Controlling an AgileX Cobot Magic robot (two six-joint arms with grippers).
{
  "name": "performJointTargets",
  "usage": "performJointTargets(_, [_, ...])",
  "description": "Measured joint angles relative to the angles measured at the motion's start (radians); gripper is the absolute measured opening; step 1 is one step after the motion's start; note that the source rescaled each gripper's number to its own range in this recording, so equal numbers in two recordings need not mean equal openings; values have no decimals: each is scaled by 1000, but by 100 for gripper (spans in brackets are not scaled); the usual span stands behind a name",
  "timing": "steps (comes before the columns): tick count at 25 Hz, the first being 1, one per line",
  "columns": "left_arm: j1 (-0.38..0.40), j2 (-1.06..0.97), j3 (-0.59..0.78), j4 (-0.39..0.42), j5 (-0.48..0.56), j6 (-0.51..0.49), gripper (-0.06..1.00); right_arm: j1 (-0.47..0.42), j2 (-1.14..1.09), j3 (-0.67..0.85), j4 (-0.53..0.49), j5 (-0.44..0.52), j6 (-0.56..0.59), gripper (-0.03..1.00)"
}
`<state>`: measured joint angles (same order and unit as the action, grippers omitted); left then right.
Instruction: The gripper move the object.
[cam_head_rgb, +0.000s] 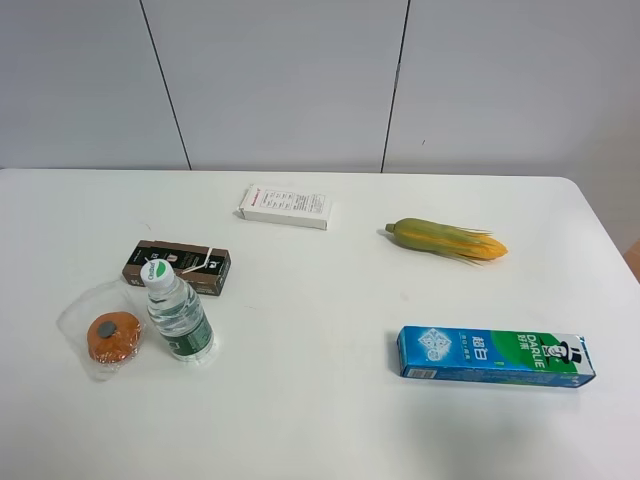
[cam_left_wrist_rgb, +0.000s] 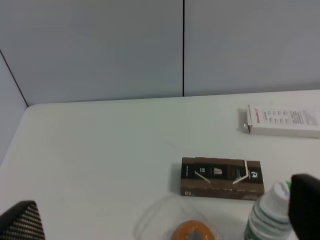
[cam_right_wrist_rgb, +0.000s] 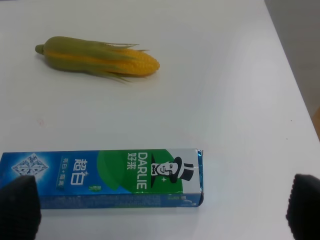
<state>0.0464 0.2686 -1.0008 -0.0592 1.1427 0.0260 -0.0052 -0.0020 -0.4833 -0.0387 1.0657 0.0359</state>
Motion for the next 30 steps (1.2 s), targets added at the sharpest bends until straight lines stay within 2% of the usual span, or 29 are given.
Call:
performJointTargets(4, [0, -156, 152, -5, -61, -1, 100, 0, 0, 0, 0, 0, 0, 100])
performJointTargets(11, [0, -273, 320, -6, -68, 14, 100, 0, 0, 0, 0, 0, 0, 100])
performJointTargets(23, [0, -273, 481, -5, -80, 45, 100, 0, 0, 0, 0, 0, 0, 100])
performJointTargets(30, [0, -273, 492, -5, -79, 45, 100, 0, 0, 0, 0, 0, 0, 100])
